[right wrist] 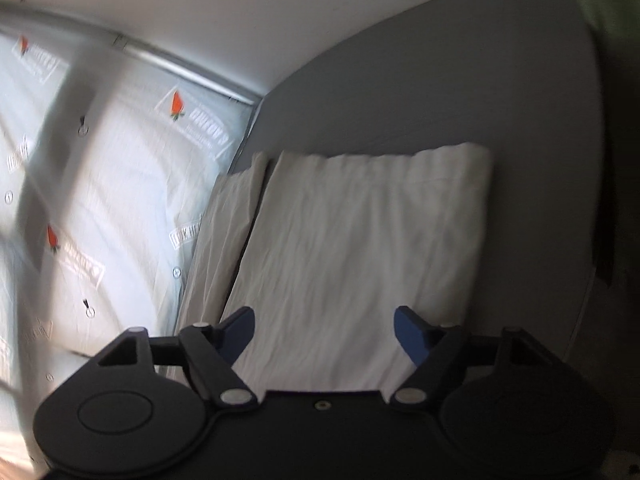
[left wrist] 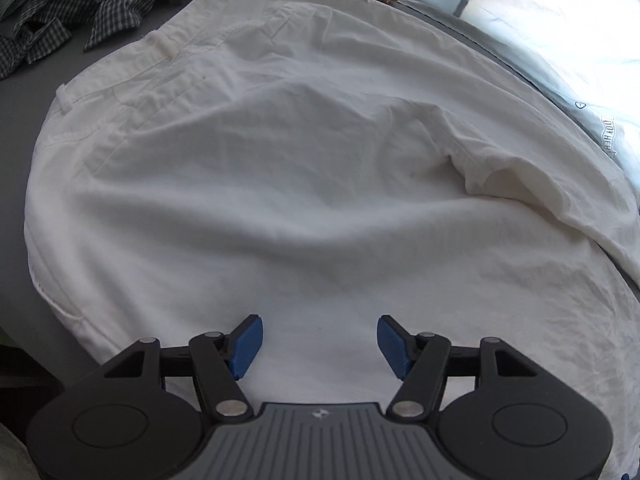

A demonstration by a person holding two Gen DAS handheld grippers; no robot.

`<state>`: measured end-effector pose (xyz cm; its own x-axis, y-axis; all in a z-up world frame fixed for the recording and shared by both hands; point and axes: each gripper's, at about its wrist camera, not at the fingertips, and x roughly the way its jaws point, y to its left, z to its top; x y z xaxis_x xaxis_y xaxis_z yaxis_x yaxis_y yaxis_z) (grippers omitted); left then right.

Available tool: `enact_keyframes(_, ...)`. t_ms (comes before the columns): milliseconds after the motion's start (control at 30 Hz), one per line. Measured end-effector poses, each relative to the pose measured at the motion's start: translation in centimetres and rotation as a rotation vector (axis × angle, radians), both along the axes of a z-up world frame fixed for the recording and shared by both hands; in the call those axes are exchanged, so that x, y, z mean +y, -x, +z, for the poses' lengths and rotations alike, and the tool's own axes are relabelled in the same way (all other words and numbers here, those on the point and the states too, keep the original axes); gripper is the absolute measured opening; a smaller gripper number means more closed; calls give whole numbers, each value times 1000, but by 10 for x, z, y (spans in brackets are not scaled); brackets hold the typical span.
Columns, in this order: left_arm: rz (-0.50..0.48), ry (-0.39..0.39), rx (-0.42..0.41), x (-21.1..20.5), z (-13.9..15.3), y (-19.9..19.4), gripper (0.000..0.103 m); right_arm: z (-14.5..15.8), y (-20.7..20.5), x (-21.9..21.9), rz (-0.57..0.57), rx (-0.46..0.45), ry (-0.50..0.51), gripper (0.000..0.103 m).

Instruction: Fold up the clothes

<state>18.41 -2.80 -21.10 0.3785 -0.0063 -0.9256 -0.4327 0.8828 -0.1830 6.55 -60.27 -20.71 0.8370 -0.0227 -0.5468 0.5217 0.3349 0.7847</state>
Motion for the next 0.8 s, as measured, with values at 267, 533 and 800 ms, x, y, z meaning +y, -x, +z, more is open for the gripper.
enact_keyframes(267, 21, -12, -9, 4, 7, 11, 65, -18, 26, -14, -7, 38, -42, 60)
enact_keyframes(533, 44, -4, -13, 18, 11, 20, 65, -31, 24, -13, -27, -55, -125, 37)
enact_keyframes(800, 100, 35, -52, 48, 20, 36, 64, -39, 14, -15, -34, -4, -128, 28)
